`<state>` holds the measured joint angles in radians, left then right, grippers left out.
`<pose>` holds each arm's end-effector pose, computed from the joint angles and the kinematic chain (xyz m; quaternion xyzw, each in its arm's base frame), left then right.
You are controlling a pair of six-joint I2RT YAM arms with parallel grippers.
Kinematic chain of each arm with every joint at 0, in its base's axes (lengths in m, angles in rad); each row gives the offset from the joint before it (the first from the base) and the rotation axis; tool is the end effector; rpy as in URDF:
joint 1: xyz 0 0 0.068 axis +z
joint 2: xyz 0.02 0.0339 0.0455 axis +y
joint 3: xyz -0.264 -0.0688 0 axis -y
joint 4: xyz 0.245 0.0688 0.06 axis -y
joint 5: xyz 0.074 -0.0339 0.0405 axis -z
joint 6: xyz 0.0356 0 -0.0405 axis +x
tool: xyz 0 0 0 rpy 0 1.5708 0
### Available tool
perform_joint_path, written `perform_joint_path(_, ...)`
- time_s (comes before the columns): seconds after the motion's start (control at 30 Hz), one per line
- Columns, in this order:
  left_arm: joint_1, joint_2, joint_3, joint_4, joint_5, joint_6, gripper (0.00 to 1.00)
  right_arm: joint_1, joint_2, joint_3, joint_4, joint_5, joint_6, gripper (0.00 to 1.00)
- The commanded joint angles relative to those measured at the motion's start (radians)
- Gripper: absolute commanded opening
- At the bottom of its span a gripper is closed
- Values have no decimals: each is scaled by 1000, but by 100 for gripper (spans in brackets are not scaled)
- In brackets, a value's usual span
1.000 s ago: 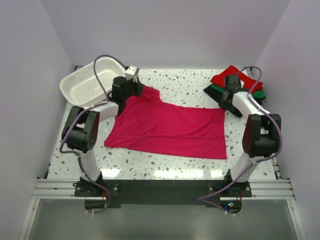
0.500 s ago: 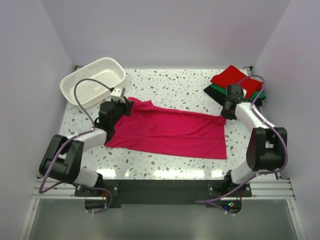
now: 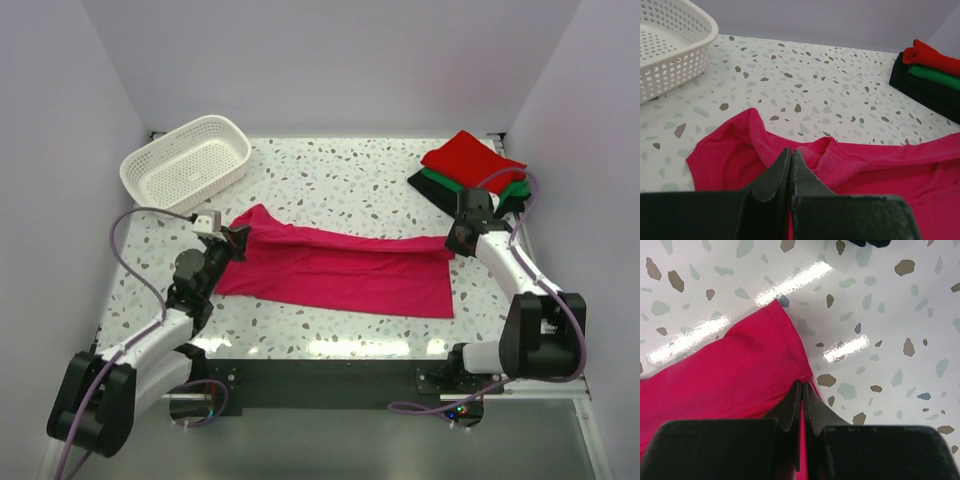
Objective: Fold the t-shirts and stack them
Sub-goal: Fold the tshirt
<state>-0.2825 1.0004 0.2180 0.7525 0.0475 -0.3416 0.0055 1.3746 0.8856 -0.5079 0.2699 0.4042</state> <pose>0.1945 -0.0582 0.2023 -0.0047 0.7176 -0.2300 0.6574 0.2719 -0.0080 0.2194 0.2255 0.9240 -0.0693 0.3008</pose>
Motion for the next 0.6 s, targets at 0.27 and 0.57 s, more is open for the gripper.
perform_joint_path(0.27,-3,-184,-88,-36,-78,-69,0,4,-115,-80,25,-9,12,0)
perform_joint_path(0.57,-6,-298,-189,-94,-14,-140,1,40,-141,-114,-6,28,35,33)
